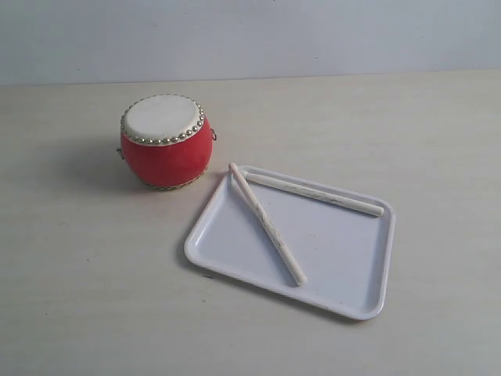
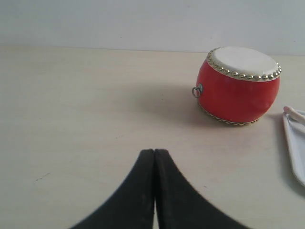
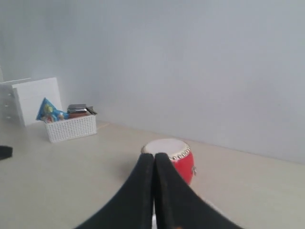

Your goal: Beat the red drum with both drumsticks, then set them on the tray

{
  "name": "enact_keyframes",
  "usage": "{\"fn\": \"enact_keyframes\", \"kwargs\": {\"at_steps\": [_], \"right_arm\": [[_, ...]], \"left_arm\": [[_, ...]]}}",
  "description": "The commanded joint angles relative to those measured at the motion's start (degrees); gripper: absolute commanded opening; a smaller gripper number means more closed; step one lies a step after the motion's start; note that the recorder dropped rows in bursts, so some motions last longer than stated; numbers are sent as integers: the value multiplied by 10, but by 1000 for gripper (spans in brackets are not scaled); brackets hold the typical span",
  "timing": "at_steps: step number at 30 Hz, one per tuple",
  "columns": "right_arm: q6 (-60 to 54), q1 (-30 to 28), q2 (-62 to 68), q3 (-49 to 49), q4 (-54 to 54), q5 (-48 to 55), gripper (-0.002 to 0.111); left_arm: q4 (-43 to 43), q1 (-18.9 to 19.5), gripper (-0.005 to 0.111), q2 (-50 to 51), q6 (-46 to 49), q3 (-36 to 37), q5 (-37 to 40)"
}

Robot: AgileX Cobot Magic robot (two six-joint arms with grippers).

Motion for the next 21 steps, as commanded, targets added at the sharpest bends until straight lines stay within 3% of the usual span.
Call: {"fn": "enact_keyframes", "kwargs": {"at_steps": [1, 4, 6, 11, 15, 21], "right_arm": [[351, 0, -3, -5, -341, -12, 0], [561, 0, -3, -5, -498, -29, 0], [616, 0, -3, -5, -570, -32, 0], [533, 0, -3, -1, -588, -23, 0], [648, 0, -3, 32, -713, -54, 0], [659, 0, -3, 86, -717, -142, 0]], "left_arm": [[-2, 2, 0, -3, -2, 2, -4], [-2, 2, 0, -3, -2, 2, -4], [-2, 2, 0, -3, -2, 2, -4], [-2, 2, 0, -3, -2, 2, -4], [-2, 2, 0, -3, -2, 2, -4], [-2, 2, 0, -3, -2, 2, -4]]}}
